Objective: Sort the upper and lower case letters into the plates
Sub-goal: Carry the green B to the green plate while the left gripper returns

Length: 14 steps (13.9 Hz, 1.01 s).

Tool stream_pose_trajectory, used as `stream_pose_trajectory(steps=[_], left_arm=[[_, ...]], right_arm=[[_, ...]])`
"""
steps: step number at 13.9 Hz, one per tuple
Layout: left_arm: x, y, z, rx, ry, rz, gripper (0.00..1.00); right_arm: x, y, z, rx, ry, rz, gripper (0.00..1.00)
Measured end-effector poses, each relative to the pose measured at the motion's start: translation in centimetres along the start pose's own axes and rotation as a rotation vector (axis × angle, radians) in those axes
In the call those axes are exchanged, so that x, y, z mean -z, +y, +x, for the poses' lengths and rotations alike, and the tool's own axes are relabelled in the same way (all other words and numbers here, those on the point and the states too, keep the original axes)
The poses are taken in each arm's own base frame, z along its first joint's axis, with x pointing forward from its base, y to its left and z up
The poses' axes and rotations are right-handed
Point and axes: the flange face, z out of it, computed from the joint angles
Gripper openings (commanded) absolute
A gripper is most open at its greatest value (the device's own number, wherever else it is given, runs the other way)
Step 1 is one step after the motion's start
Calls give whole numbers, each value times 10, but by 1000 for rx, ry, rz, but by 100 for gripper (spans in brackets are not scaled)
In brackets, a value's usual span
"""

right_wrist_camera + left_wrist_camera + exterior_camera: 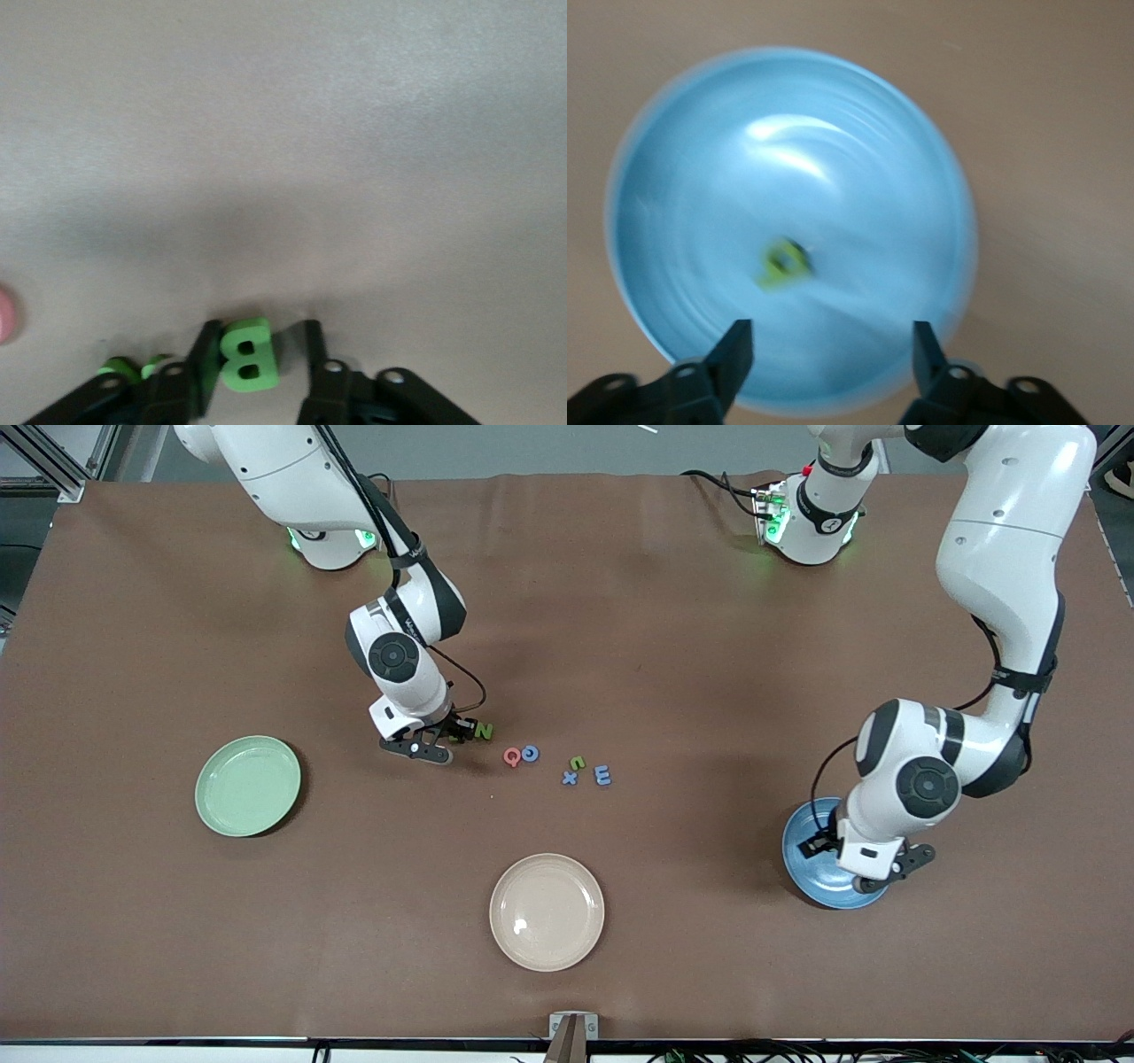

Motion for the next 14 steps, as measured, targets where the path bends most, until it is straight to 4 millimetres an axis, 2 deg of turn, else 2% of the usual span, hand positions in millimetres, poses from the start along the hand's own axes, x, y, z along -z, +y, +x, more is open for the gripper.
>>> stream_pose_trajectory(steps=[3, 6, 7, 8, 10, 11, 12, 13, 14], left_arm=[[32, 75, -72, 112, -30, -60, 100], [40, 147, -159, 255, -46, -76, 100], [38, 168, -187, 301, -54, -78, 100], [34, 185, -210, 334, -63, -77, 99], [22, 203, -240, 353, -79, -68, 90], [14, 209, -251, 338, -86, -61, 84], [8, 215, -263, 321, -93, -57, 78], [2, 220, -274, 299, -98, -56, 69], [-4, 227, -285, 263, -102, -55, 62]], right_arm=[[1, -1, 0, -1, 0, 2, 7], [2, -2, 1, -2, 1, 3, 4], [9, -2, 4, -5, 8, 9, 4], [24, -2, 9, -11, 12, 12, 3], [76, 12, 26, -5, -4, 2, 3], [109, 32, 39, 23, -16, -3, 3], [138, 61, 55, 62, -29, -4, 3], [162, 100, 72, 103, -38, -1, 3], [176, 141, 90, 140, -42, 5, 3]])
